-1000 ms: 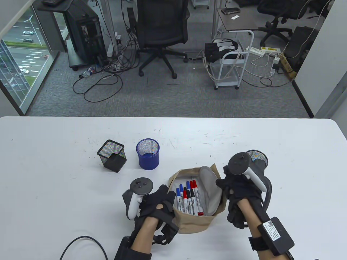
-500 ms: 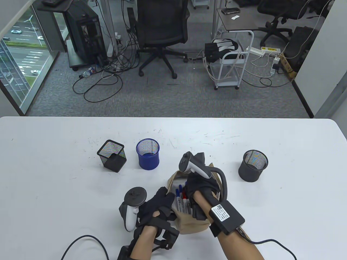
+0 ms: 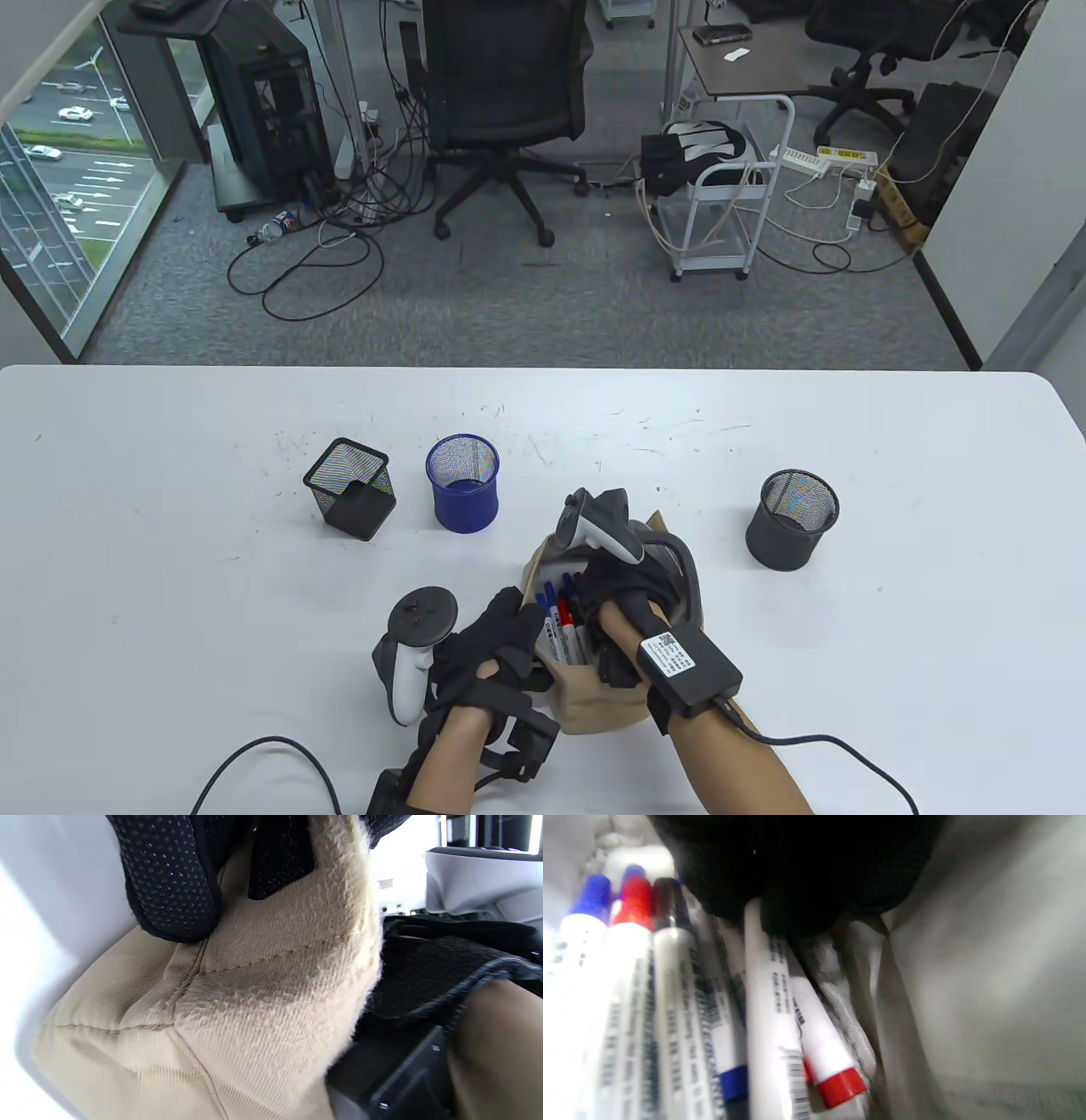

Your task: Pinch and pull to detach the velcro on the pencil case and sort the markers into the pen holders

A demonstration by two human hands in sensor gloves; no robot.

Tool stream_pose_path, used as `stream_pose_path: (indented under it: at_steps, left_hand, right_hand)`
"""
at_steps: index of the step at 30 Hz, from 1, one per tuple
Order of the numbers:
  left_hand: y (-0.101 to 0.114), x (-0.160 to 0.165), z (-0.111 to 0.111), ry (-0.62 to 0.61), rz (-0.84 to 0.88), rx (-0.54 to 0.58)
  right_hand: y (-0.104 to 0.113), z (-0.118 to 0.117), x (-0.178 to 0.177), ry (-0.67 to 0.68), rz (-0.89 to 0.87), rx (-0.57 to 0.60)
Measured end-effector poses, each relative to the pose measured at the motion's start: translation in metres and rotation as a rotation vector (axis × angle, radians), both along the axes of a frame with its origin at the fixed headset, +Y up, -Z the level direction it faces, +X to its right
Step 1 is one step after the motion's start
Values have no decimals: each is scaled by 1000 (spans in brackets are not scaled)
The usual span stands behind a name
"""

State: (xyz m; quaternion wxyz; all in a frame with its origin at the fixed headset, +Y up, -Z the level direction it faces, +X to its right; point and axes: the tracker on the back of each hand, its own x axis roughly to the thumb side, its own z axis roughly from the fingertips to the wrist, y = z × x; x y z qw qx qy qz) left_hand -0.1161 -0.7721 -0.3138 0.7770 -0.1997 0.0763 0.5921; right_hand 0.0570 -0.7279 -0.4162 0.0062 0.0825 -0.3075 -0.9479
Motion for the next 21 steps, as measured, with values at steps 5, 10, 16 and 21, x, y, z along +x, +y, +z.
stream_pose_path:
  at_steps: [5,10,16,21]
  left_hand:
    - [0,0,0,-1,2,1]
    - [0,0,0,1,5,2]
    - [0,0,0,-1,7,4]
    - [0,0,0,-5,6,1]
  right_hand:
    - [65,19,14,22,-240,255]
    - [138,37,67,-78,-531,576]
    - [177,33,149,-285,-354,952]
    - [160,10,185,-343,-101,923]
